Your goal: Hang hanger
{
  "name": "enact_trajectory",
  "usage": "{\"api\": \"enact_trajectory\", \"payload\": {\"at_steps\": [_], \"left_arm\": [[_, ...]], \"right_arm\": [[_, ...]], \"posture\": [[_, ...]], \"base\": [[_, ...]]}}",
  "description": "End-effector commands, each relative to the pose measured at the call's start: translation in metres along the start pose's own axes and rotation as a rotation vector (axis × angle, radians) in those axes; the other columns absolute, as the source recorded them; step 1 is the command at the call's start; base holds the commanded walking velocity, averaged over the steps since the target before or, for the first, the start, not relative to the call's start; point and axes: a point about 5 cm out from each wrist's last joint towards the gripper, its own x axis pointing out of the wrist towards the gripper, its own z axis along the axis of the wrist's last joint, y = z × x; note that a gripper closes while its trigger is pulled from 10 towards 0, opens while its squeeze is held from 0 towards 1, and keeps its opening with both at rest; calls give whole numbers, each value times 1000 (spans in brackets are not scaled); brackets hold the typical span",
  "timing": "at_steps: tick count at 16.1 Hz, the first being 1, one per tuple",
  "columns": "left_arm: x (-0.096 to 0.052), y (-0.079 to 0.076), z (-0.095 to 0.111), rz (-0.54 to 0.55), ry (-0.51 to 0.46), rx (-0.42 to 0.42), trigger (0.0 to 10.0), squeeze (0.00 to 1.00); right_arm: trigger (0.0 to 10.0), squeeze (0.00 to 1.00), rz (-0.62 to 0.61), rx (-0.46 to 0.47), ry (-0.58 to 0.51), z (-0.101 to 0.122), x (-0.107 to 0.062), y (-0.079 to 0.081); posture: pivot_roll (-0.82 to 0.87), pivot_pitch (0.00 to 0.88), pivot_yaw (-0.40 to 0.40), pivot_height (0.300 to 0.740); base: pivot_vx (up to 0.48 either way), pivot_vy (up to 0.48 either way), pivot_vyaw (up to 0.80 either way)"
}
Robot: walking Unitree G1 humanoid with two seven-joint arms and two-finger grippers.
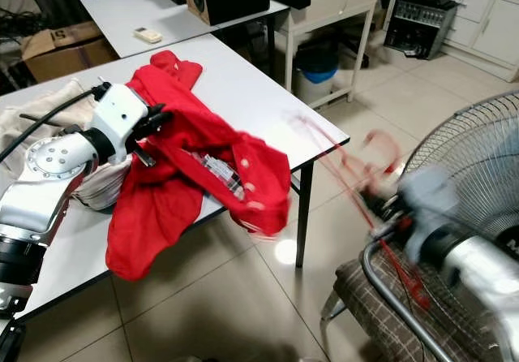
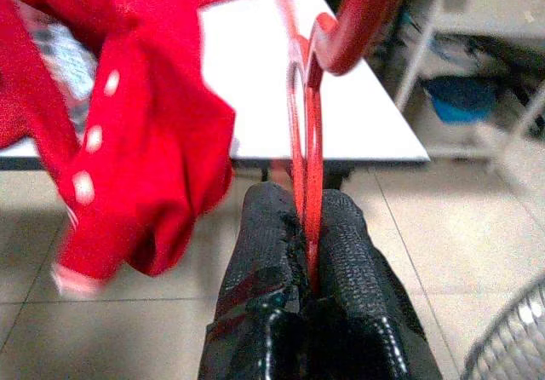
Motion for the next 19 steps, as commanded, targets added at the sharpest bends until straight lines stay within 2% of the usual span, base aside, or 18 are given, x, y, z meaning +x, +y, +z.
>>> {"api": "enact_trajectory", "payload": {"at_steps": [1, 2, 3, 5, 7, 10, 12, 13, 15, 16, 17, 18, 19], "left_arm": [[-2, 2, 1, 0, 9, 16, 0, 0], [-2, 0, 1, -5, 5, 1, 0, 0], [-1, -4, 2, -13, -3, -18, 0, 0], [2, -8, 4, -19, -9, -45, 0, 0], [6, -10, 5, -16, -3, -70, 0, 0], [9, -11, 11, -15, -17, -71, 0, 0], [9, -9, 18, -20, -40, -76, 0, 0], [9, -9, 20, -21, -44, -77, 0, 0], [7, -8, 26, -34, -62, -83, 0, 0], [7, -8, 26, -35, -61, -80, 0, 0], [6, -6, 24, -34, -52, -72, 0, 0], [4, -4, 21, -27, -33, -55, 0, 0], [1, 1, 18, -13, -8, -28, 0, 0]], "right_arm": [[10000, 0, 85, -6, -2, 1, -3, 11], [10000, 0, 213, -13, 4, 0, -7, 26], [10000, 0, 279, -1, 0, 0, -9, 35], [10000, 0, 320, 17, -10, 1, -10, 41], [10000, 0, 424, 58, -57, 7, -15, 53], [10000, 0, 510, 82, 5, -1, -17, 65], [10000, 0, 457, 104, 128, -20, -10, 66], [10000, 0, 449, 106, 144, -23, -9, 66], [10000, 0, 381, 93, 264, -44, -2, 66], [10000, 0, 357, 74, 292, -48, -1, 65], [10000, 0, 278, 56, 327, -55, 2, 57], [10000, 0, 181, 41, 338, -57, 4, 43], [10000, 0, 114, 21, 299, -47, 3, 24]], "posture": [[-197, 24, 106, 740], [-197, 21, 104, 740], [-198, 19, 104, 740], [-198, 15, 103, 740], [-202, 9, 100, 740], [-207, 2, 97, 740], [-207, 0, 99, 740], [-208, 0, 99, 740], [-207, 0, 99, 740], [-206, 0, 98, 740], [-206, 0, 97, 740], [-205, 0, 95, 740], [-204, 1, 92, 740]], "base": [[0, 0, 0], [0, 0, 0], [0, 0, 0], [0, 0, 0], [0, 0, 0], [0, 0, 0], [0, 0, 0], [0, 0, 0], [0, 0, 0], [0, 0, 0], [0, 0, 0], [0, 0, 0], [0, 0, 0]]}}
